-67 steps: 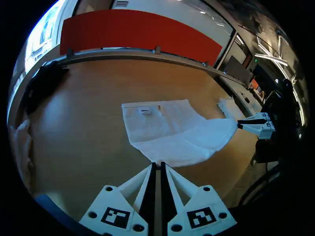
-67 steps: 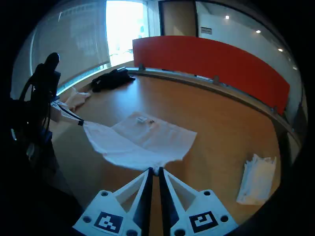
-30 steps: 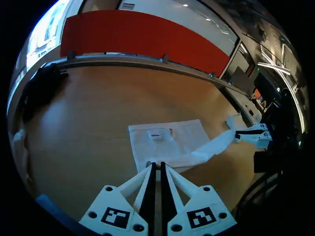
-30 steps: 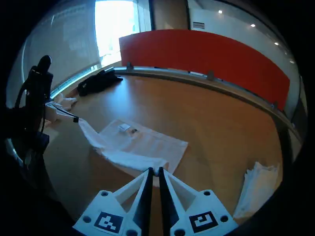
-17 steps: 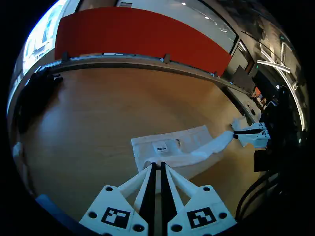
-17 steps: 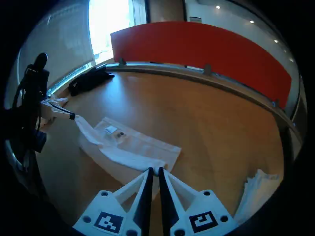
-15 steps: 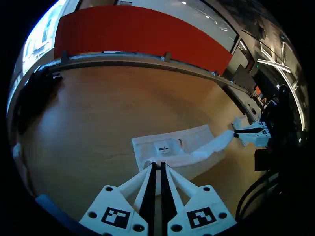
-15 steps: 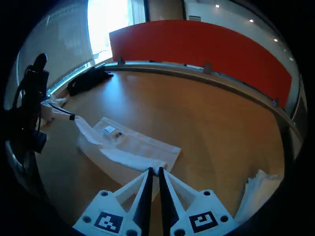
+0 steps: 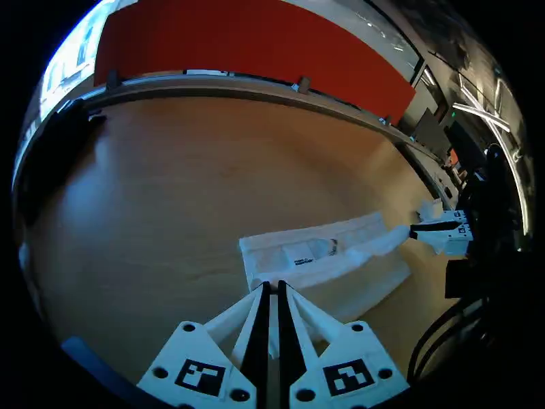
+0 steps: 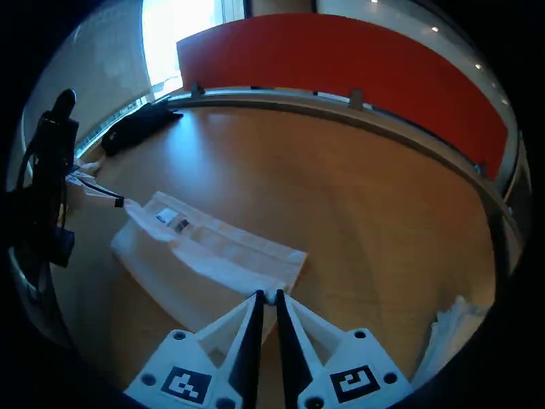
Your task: Fold towel
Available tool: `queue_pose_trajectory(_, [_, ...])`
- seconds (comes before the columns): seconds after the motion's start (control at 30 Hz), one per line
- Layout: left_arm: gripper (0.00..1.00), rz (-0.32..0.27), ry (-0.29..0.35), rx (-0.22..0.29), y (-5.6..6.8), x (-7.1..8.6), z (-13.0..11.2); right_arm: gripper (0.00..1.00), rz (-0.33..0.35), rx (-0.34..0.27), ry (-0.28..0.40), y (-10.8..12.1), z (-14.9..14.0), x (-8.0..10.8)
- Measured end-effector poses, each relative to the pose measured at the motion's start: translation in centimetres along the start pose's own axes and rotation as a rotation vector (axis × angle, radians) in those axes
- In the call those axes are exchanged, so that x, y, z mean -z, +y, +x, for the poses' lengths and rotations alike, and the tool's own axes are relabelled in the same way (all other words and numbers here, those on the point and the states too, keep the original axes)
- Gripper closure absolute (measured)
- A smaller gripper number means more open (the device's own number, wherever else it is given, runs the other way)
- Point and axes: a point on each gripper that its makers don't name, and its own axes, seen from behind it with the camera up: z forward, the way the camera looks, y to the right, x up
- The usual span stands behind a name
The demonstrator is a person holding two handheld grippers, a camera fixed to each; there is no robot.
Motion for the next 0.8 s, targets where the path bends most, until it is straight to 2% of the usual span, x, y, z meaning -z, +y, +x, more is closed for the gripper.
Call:
queue_pose_trajectory(0.13, [0.92, 0.018, 0.001, 0.012, -0.6, -0.8, 0.0, 0.79, -0.017, -0.017, 0.003, 0.2, 0.3, -0.6])
queue_pose_trajectory(0.27, [0.88, 0.035, 0.003, 0.029, -1.1, -1.1, 0.1, 0.49, -0.032, -0.027, 0.012, 0.3, 0.5, -0.6])
queue_pose_trajectory(0.33, [0.80, 0.038, 0.010, 0.037, -1.1, -1.0, 0.3, 0.32, -0.036, -0.025, 0.017, 0.4, 0.6, -0.5])
queue_pose_trajectory(0.53, [0.51, 0.047, 0.029, 0.054, -1.5, -0.2, 0.7, 0.21, -0.043, -0.025, 0.022, 0.5, 0.5, -0.1])
queue_pose_trajectory(0.6, [0.36, 0.048, 0.031, 0.054, -1.6, 0.0, 0.7, 0.16, -0.040, -0.029, 0.022, 0.4, 0.4, 0.0])
queue_pose_trajectory(0.8, [0.14, 0.049, 0.033, 0.041, -1.5, 0.5, 0.4, 0.11, -0.035, -0.040, 0.023, 0.1, 0.1, 0.3])
